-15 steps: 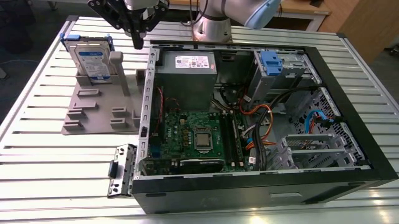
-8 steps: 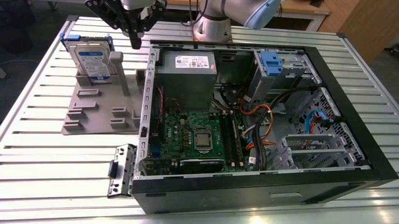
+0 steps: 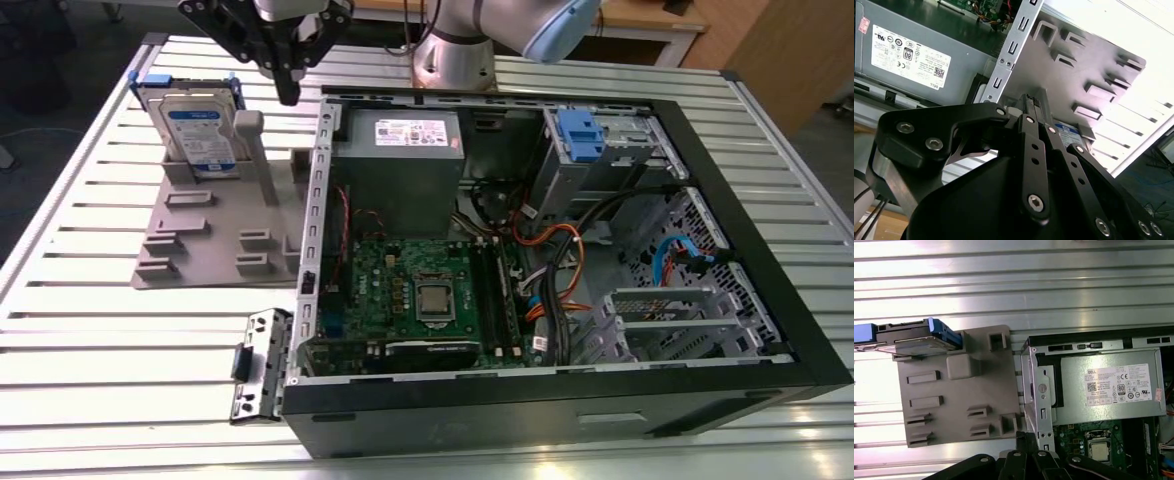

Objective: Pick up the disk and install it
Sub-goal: 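Reach for the disk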

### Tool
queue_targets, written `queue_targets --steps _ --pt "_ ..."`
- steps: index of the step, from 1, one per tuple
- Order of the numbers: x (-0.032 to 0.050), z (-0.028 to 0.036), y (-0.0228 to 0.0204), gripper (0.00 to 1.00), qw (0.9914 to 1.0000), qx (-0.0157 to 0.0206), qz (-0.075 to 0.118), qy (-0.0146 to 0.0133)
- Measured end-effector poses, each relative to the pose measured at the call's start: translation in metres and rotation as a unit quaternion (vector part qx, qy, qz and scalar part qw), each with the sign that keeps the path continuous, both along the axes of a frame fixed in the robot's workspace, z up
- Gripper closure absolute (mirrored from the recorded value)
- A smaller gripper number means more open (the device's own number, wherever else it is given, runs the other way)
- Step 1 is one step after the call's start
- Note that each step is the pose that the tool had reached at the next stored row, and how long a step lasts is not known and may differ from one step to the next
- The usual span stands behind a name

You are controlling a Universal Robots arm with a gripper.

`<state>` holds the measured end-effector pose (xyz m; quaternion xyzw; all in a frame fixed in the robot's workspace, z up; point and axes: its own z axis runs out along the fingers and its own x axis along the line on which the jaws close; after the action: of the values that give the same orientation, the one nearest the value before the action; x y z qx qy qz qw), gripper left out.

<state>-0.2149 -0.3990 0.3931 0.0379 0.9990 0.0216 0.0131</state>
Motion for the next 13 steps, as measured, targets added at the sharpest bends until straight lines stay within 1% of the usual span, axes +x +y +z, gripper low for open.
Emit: queue_targets --steps 13 --pt "-0.0062 -0.0001 0.0 0.9 1.0 0.0 0.0 0.0"
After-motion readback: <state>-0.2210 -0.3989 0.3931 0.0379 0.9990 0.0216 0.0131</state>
